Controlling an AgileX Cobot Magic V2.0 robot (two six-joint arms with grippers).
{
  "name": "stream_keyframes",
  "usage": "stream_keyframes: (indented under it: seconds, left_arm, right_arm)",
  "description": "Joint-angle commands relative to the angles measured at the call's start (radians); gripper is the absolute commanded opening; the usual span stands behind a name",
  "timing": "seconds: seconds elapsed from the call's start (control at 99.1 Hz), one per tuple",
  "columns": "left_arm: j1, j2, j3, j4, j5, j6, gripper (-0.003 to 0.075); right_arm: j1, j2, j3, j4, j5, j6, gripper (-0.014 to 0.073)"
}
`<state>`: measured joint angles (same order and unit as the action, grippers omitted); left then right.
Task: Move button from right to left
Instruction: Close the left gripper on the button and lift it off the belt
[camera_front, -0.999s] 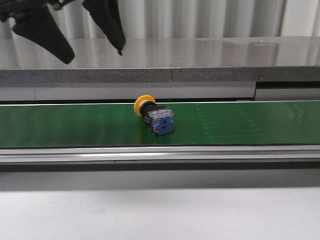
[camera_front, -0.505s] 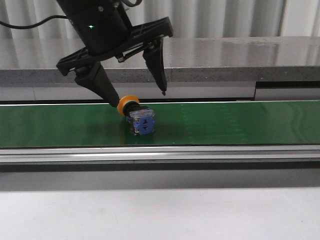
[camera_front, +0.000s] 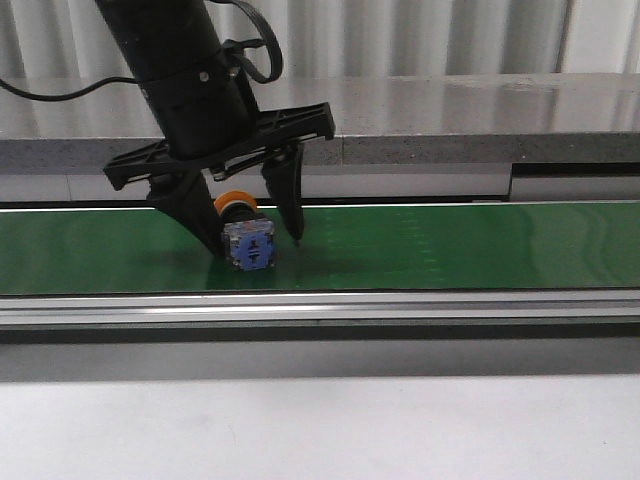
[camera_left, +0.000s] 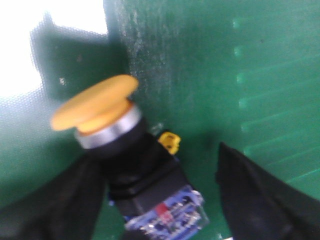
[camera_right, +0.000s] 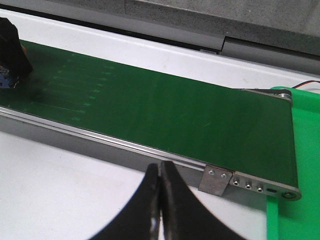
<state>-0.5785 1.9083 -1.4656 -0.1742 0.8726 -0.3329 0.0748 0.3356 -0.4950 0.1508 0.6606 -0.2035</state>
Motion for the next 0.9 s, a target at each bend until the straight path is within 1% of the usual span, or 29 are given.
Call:
stream_keyframes:
  seconds: [0.0, 0.061, 0.071, 0.111, 0.182, 0.333, 0.464, 0.575, 0.666, 0.737, 0.888]
  left_arm:
    - [-0.007, -0.052, -0.030, 0.001, -0.012, -0.019, 0.0235]
    - [-0.007, -0.052, -0.030, 0.006, -0.009, -0.019, 0.0128]
    - [-0.007, -0.052, -0.030, 0.006, -0.009, -0.019, 0.0128]
    - [-0.007, -0.059, -0.030, 0.008, -0.018, -0.019, 0.0072]
    - [-0.007, -0.078, -0.032, 0.023, -0.024, -0.019, 0.0033]
    - [-0.007, -0.147, -0.057, 0.117, 0.007, -0.019, 0.0029]
    - [-0.007, -0.234, -0.058, 0.273, 0.029, -0.019, 0.0029]
    - [0.005, -0.291, -0.058, 0.351, 0.047, -0.019, 0.0029]
    - [0.047, -0.324, -0.058, 0.374, 0.080, -0.017, 0.0029]
    - [0.095, -0.339, -0.058, 0.386, 0.104, 0.013, 0.0029]
    - [0.233, -0.347, -0.058, 0.386, 0.143, 0.086, 0.0029]
  right_arm:
    - [0.002, 0.004, -0.025, 0.009, -0.075, -0.007, -0.0067]
    - [0.002, 0.004, -0.025, 0.009, -0.075, -0.007, -0.0067]
    - [0.002, 0.004, -0.025, 0.009, -0.075, -0.007, -0.0067]
    - [0.002, 0.004, -0.025, 0.009, -0.075, -0.007, -0.0067]
    - [0.002, 0.004, -0.025, 0.009, -0.075, -0.007, -0.0067]
    - [0.002, 0.004, -0.025, 0.009, -0.075, -0.007, -0.0067]
    - [0.002, 0.004, -0.025, 0.009, -0.075, -0.007, -0.0067]
    - [0.002, 0.004, -0.025, 0.009, -0.075, -0.007, -0.0067]
    - [0.002, 0.004, -0.025, 0.009, -0.075, -0.007, -0.0067]
    - [0.002, 0.004, -0.025, 0.009, -0.075, -0.007, -0.0067]
    - [0.002, 0.004, -0.025, 0.009, -0.075, -0.007, -0.0067]
